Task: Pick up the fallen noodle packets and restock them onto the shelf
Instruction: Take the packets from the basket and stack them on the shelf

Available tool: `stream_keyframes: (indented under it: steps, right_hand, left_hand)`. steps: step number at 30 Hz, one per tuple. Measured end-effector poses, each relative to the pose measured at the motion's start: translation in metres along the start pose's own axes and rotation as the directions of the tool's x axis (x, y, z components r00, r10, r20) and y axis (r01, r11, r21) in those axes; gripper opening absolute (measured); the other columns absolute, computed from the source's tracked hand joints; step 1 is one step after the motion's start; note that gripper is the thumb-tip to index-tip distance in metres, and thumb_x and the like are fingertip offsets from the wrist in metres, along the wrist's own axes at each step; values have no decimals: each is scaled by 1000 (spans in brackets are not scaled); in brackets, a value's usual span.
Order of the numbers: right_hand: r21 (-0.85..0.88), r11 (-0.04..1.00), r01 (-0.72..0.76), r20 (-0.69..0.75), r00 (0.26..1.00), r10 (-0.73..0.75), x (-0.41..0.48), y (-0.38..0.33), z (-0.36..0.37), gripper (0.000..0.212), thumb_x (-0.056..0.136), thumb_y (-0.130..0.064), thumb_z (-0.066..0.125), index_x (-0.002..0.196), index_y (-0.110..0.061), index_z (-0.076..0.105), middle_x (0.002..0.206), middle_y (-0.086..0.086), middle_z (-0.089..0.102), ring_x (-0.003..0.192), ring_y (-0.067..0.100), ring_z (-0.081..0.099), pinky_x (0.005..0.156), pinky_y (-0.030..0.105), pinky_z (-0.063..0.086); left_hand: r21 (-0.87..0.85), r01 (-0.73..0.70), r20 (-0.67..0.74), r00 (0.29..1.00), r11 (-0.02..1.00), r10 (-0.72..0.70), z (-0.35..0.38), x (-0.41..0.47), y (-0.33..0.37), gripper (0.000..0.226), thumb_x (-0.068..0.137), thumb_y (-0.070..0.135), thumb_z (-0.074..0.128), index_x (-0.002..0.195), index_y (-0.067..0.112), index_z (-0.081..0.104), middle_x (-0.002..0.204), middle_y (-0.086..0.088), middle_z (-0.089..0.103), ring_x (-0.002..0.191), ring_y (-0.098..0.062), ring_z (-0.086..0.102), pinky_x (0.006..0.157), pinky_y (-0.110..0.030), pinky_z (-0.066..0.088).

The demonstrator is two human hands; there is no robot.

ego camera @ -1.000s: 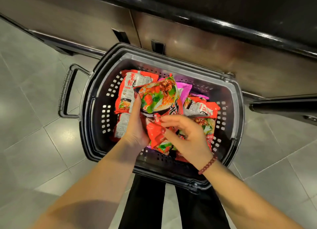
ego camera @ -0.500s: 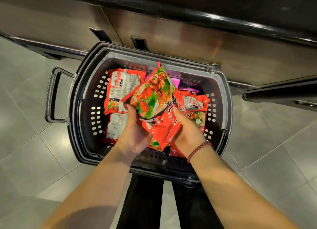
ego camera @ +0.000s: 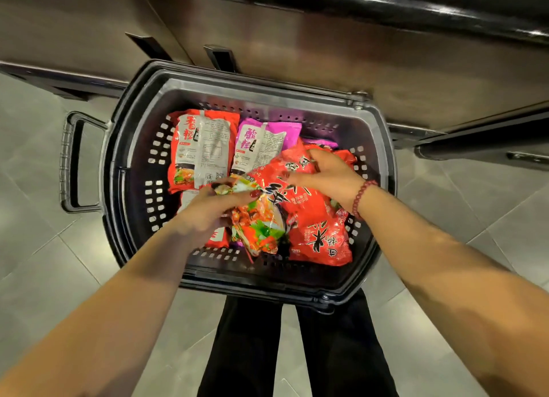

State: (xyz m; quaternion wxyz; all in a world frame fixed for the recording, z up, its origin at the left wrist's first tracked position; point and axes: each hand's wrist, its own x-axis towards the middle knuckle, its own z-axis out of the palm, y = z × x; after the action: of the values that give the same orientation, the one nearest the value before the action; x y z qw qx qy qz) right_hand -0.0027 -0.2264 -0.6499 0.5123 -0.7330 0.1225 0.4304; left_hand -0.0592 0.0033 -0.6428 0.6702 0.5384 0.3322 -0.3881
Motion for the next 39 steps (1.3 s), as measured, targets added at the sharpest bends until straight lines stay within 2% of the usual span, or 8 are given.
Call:
stream_keyframes:
  steps: [3,6,12,16,22,29,34,39]
  right_hand:
    - [343,939,-9,-314,941,124,4,14,0,33,83,-27,74,110,-11,65,112,7,67,107,22,63,94,36,52]
    - [213,975,-59,-545,821,169,-5,42,3,30,79,-17,77,105,-12,64,100,2,64,99,18,61,91,31,50]
    - [-787,612,77,-129,950,-285,-13,62,15,66,78,-31,73,137,-21,46,142,-1,43,134,20,34,114,35,25]
    - [-904,426,-28,-38,999,-14,16,47,13,97,74,-40,78,150,-14,23,154,5,31,141,23,29,117,35,18]
    - [-943,281,-179,-103,959,265,10,38,17,59,65,-39,82,114,-10,63,104,10,66,92,27,65,75,31,53]
    - [-684,658,-315,-185,947,262,-44,33,-4,41,64,-38,81,92,-18,59,96,3,63,87,24,60,72,28,48]
    - [-78,961,-266,-400,891,214,-119,3,-5,49,52,-46,86,91,-23,67,89,-4,71,85,19,68,83,35,55]
    - [564,819,109,-524,813,253,-211,-61,-4,21,78,-5,76,94,-11,65,77,-1,70,55,4,66,53,19,53]
  left_hand:
    - [-162,-38,-54,998,986,30,-8,3,-7,92,53,26,86,136,6,51,123,-13,66,113,-28,63,101,-51,47]
    - [-334,-54,-121,993,941,15,-16,1,-21,67,70,15,79,132,7,55,118,-10,68,109,-25,65,94,-42,52]
    - [-568,-58,-225,971,821,-87,-24,-14,-48,99,42,26,94,131,8,55,126,-13,65,109,-24,66,90,-37,56]
    - [-650,-75,-247,962,757,-116,-25,-19,-61,97,37,23,96,125,9,58,118,-11,69,113,-27,65,89,-39,55]
    - [-648,-120,-264,962,752,-73,-21,-30,-66,97,27,28,99,116,12,63,112,-8,72,105,-24,68,91,-39,52]
    - [-718,-146,-298,948,681,-111,-11,-78,-51,54,66,19,77,117,7,61,113,-12,69,116,-29,61,95,-43,53]
    - [-759,-200,-308,949,620,-71,11,-144,-15,38,72,18,68,110,11,63,114,-12,67,108,-25,63,73,-36,61]
    - [-767,-261,-311,950,586,17,38,-214,36,22,73,21,70,94,15,69,105,-9,68,98,-21,63,67,-28,60]
